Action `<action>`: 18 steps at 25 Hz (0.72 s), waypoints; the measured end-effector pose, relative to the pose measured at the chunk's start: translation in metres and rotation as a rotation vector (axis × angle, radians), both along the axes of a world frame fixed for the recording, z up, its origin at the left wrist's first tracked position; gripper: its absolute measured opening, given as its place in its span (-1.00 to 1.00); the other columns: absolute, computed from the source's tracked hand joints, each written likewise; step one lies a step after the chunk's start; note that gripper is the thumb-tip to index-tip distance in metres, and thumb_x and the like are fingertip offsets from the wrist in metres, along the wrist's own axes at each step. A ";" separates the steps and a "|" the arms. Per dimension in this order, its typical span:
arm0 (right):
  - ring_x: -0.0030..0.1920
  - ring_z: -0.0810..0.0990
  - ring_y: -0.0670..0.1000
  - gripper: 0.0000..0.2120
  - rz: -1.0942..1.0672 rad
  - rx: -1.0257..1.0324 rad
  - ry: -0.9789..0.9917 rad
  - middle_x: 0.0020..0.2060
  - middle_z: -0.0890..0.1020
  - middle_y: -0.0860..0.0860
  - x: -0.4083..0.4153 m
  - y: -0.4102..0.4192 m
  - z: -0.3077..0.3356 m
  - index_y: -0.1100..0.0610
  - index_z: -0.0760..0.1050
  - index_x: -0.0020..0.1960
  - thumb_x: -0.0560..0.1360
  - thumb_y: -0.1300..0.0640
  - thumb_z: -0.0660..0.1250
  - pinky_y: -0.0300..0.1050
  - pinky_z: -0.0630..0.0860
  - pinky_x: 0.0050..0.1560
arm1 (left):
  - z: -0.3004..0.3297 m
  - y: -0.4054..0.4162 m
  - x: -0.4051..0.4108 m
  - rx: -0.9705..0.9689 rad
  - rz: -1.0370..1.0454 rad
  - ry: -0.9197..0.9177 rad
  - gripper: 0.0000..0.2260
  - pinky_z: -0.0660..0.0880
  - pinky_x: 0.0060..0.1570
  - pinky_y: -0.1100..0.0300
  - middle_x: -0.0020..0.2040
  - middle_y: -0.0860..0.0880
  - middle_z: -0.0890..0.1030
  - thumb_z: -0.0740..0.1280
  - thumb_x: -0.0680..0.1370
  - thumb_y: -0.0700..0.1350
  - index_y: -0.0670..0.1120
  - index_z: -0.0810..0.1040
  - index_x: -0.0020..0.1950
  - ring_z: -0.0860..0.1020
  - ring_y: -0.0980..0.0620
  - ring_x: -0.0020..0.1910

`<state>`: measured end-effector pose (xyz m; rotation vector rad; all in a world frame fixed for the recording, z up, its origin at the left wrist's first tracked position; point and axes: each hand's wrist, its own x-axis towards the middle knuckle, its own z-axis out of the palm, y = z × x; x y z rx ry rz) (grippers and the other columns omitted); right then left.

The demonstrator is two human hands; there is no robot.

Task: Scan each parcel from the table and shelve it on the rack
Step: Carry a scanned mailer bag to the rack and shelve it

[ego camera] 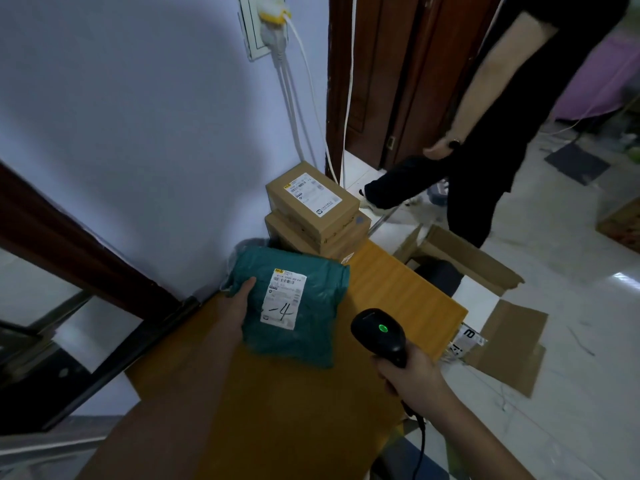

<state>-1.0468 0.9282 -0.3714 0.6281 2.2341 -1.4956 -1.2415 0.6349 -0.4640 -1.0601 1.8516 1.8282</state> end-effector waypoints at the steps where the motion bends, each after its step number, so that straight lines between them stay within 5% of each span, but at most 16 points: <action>1: -0.33 0.52 0.07 -0.85 -0.009 0.004 -0.006 -0.30 0.55 0.12 0.001 -0.001 0.000 -0.11 0.47 0.04 0.52 0.06 0.39 -0.02 0.42 -0.30 | -0.004 0.001 0.008 0.061 0.010 -0.010 -0.09 0.50 0.33 -0.27 0.45 -0.16 0.54 0.58 0.33 0.31 -0.06 0.39 0.55 0.56 -0.24 0.33; 4: -0.35 0.51 0.07 -0.86 -0.011 -0.008 -0.011 -0.34 0.53 0.09 0.002 -0.006 0.002 -0.08 0.49 0.03 0.51 0.05 0.40 -0.02 0.42 -0.31 | 0.005 0.009 0.038 0.200 0.009 0.009 -0.42 0.53 0.31 -0.21 0.27 -0.07 0.63 0.54 0.47 0.19 0.02 0.49 0.40 0.60 -0.18 0.21; 8: -0.38 0.50 0.00 -0.88 -0.004 0.005 0.016 -0.39 0.50 0.02 0.003 -0.023 0.014 0.03 0.52 -0.01 0.50 0.05 0.42 -0.12 0.41 -0.38 | 0.012 0.010 0.068 0.355 -0.045 0.040 -0.34 0.56 0.33 -0.14 0.29 -0.09 0.66 0.64 0.39 0.09 -0.06 0.52 0.42 0.64 -0.14 0.24; 14: -0.41 0.36 -0.03 -0.81 -0.019 -0.012 0.031 -0.43 0.36 0.01 0.011 -0.050 0.028 0.10 0.40 -0.21 0.52 0.11 0.36 -0.16 0.28 -0.41 | 0.022 0.032 0.122 0.382 -0.078 0.051 -0.67 0.67 -0.32 0.11 0.01 -0.05 0.72 0.50 0.55 -0.19 -0.09 0.55 0.29 0.71 -0.06 -0.04; 18: -0.41 0.36 -0.04 -0.83 -0.027 0.077 0.037 -0.42 0.37 -0.01 0.021 -0.052 0.032 0.07 0.42 -0.20 0.53 0.11 0.35 -0.17 0.27 -0.40 | 0.029 0.045 0.147 0.400 -0.064 0.096 -0.71 0.68 -0.30 0.09 0.05 -0.09 0.74 0.47 0.56 -0.26 -0.09 0.59 0.25 0.74 -0.07 -0.08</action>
